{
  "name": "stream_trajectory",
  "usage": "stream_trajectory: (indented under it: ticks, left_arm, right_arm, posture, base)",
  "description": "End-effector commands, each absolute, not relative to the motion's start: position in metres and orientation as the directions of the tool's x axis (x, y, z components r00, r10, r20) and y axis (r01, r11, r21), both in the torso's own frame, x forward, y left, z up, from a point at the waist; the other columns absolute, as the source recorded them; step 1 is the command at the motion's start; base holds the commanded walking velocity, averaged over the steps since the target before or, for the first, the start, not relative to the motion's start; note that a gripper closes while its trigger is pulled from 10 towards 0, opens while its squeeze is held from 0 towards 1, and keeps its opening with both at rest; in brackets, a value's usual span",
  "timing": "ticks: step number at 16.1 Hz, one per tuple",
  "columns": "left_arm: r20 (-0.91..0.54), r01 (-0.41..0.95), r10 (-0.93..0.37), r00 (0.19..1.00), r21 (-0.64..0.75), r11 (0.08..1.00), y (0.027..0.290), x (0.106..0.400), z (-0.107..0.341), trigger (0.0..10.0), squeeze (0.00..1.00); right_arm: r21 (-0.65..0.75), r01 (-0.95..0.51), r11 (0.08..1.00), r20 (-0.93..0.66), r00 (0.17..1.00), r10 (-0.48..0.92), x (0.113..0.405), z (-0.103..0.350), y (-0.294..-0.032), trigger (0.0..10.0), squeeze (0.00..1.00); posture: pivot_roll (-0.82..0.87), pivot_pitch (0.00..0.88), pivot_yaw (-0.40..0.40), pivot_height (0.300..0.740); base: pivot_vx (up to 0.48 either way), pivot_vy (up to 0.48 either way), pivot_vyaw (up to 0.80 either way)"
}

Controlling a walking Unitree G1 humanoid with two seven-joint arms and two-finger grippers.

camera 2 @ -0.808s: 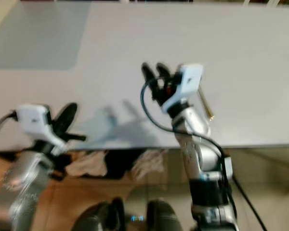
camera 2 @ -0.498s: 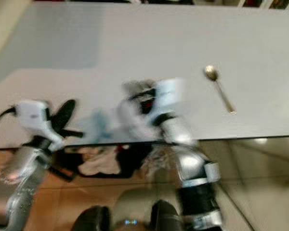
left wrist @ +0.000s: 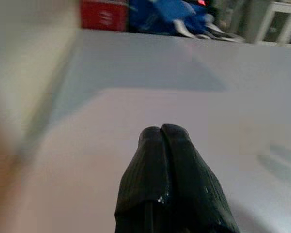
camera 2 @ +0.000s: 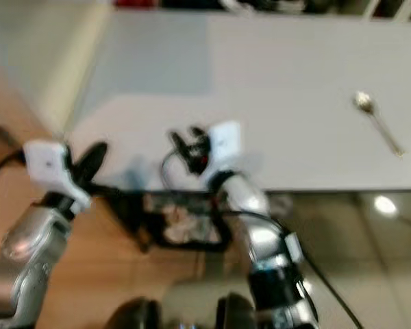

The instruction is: Setting the table

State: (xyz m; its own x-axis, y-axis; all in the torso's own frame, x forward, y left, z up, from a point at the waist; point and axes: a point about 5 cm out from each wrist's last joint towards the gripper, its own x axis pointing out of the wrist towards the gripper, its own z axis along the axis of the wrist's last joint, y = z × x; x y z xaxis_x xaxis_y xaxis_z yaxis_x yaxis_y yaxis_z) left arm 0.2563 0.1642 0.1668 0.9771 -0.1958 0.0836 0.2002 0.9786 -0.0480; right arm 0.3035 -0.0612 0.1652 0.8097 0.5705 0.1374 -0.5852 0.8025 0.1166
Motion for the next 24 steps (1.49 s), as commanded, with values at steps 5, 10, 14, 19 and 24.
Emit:
stream_trajectory:
  ticks: [5,10,14,19,24]
  left_arm:
    - [0.103,0.245,-0.241,0.965,-0.033,0.969,0.158,0.259,0.169,10.0,0.0]
    - [0.095,0.256,-0.252,0.963,-0.025,0.966,0.157,0.26,0.166,10.0,0.0]
    - [0.067,0.266,-0.264,0.962,-0.017,0.964,0.152,0.26,0.157,10.0,0.0]
    - [0.089,0.273,-0.271,0.959,-0.013,0.962,0.149,0.261,0.161,10.0,0.0]
    - [0.179,0.279,-0.275,0.945,0.002,0.96,0.151,0.258,0.175,10.0,0.0]
  right_arm:
    - [0.09,-0.572,0.815,0.129,0.819,0.56,0.307,0.16,-0.066,10.0,0.0]
    - [0.086,-0.556,0.827,0.116,0.83,0.546,0.309,0.153,-0.066,10.0,0.0]
    - [0.061,-0.516,0.854,0.113,0.854,0.508,0.311,0.151,-0.069,10.0,0.0]
    - [0.036,-0.5,0.865,0.171,0.856,0.488,0.314,0.164,-0.067,10.0,0.0]
    - [0.137,-0.453,0.881,0.197,0.884,0.424,0.321,0.175,-0.077,10.0,0.0]
  posture:
    - [-0.07,0.132,0.01,0.74]
    - [-0.07,0.126,0.021,0.74]
    - [-0.07,0.129,0.026,0.74]
    - [-0.07,0.128,0.026,0.74]
    - [-0.07,0.127,0.026,0.74]
  base:
    - [0.0,0.48,0.0]
    - [0.0,0.48,0.0]
    - [0.0,0.48,0.0]
    - [0.0,0.48,0.0]
    - [0.051,0.096,0.16]
